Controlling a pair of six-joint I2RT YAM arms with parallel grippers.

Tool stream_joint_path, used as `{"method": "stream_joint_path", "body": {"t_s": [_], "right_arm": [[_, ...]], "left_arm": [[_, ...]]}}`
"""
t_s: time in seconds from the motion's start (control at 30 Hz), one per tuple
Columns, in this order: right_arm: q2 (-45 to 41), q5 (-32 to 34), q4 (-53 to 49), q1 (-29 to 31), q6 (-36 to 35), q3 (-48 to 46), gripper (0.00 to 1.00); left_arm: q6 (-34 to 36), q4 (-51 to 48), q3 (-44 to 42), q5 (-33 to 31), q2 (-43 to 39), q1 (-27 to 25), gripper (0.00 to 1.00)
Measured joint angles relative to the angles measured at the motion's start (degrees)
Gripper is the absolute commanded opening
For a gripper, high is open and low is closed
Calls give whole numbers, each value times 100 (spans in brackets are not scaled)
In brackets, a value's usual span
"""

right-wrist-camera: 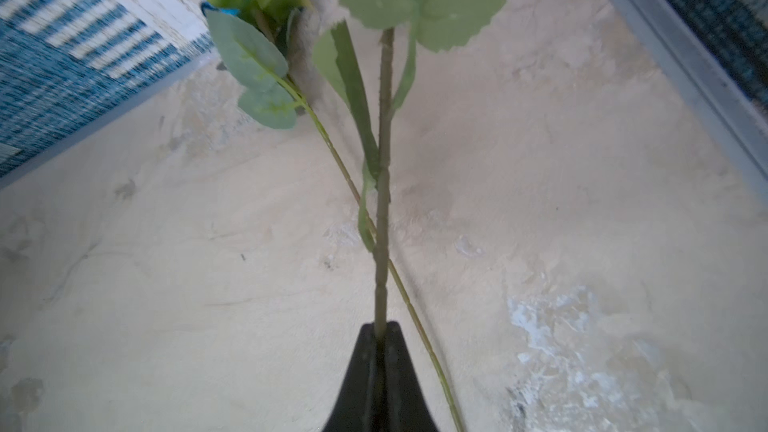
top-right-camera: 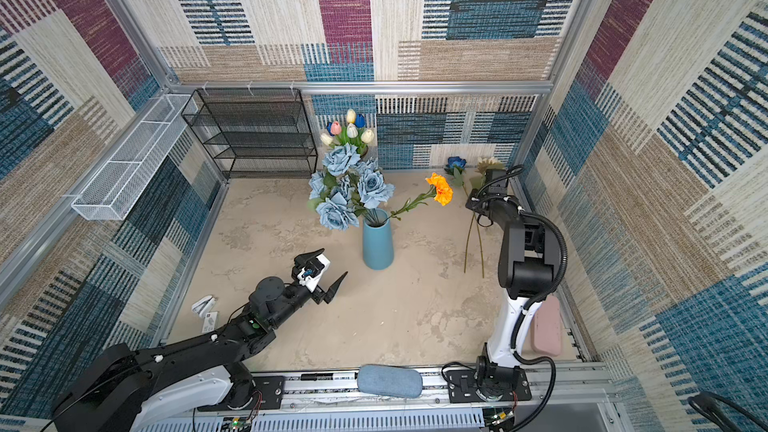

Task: Arrange the flowers into the vase
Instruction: 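Lift the cream sunflower upward with the right gripper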

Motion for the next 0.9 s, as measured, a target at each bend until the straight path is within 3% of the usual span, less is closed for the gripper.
{"method": "stream_joint_path", "body": {"t_s": [0.2, 0.3, 0.43, 0.63, 0.9], "right_arm": [[-1255, -350, 267, 26, -63, -675, 0], [-2208, -907, 883, 125, -155, -1384, 0], [-3469, -1867, 2164, 210, -170, -2302, 0], [-4837, -2743, 4083, 533, -164, -3370, 0], [-6137, -2929, 6105, 975, 17, -4214, 0]], "left_arm": [[0, -20, 0, -76, -68, 0, 91], [0, -24, 0, -79, -59, 0, 91], [0, -22, -4, -79, -66, 0, 91], [2, -37, -11, -81, -142, 0, 91], [9, -70, -31, -96, -131, 0, 91]]}}
